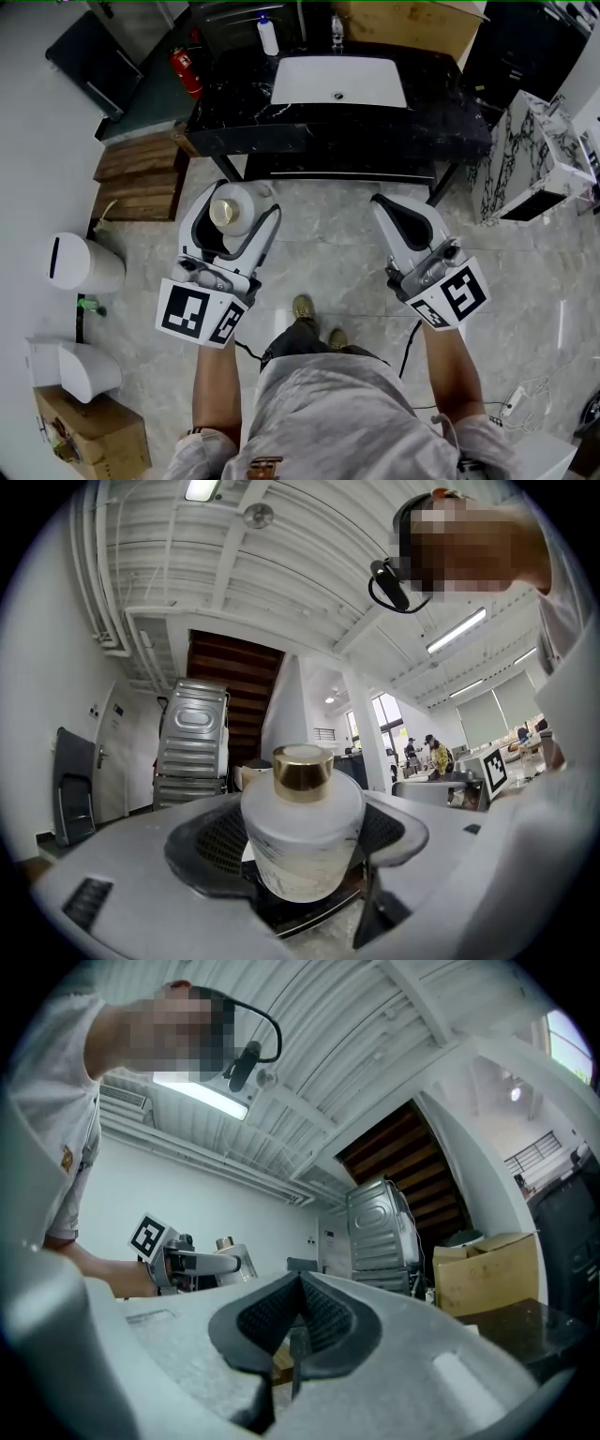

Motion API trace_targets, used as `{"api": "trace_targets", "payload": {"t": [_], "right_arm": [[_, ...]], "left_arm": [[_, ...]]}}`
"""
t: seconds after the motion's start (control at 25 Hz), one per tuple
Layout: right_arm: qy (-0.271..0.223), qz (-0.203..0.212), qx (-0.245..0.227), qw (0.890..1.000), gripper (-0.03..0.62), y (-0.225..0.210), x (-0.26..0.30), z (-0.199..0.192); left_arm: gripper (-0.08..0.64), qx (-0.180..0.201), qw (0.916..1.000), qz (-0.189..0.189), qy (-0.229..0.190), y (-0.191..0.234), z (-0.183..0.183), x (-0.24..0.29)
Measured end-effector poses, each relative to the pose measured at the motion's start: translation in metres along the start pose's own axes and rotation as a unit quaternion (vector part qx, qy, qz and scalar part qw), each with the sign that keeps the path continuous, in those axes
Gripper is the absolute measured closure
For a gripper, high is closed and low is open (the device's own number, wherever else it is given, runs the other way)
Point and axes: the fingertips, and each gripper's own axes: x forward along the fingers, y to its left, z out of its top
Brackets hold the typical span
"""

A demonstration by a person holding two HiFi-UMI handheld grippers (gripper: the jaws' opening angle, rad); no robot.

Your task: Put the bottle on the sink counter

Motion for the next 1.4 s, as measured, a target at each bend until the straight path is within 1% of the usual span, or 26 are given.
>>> {"api": "trace_targets", "payload": {"t": [0.2,0.36,0.6,1.0,1.2,1.4], "right_arm": [[0.002,-0.004,0.003,1.0,0.592,-0.019,0.016,-0.009],[0.01,-0.006,0.0,1.0,0.592,-0.036,0.042,-0.022],[0.024,-0.014,-0.007,1.0,0.592,-0.063,0.107,-0.041],[0.042,-0.05,-0.01,0.998,0.592,-0.107,0.217,-0.074],[0.052,-0.055,-0.013,0.997,0.592,-0.121,0.255,-0.087],[0.064,-0.047,-0.014,0.997,0.592,-0.136,0.287,-0.103]], "left_arm": [[0.235,-0.002,1.0,0.002,0.006,0.018,-0.01,0.019],[0.235,-0.004,1.0,-0.001,0.007,0.044,-0.022,0.04],[0.235,0.003,0.9999,-0.008,0.014,0.106,-0.041,0.079],[0.235,0.002,0.9992,-0.035,0.017,0.215,-0.061,0.14],[0.235,0.005,0.9989,-0.039,0.026,0.255,-0.074,0.163],[0.235,-0.005,0.9986,-0.039,0.037,0.279,-0.09,0.185]]}}
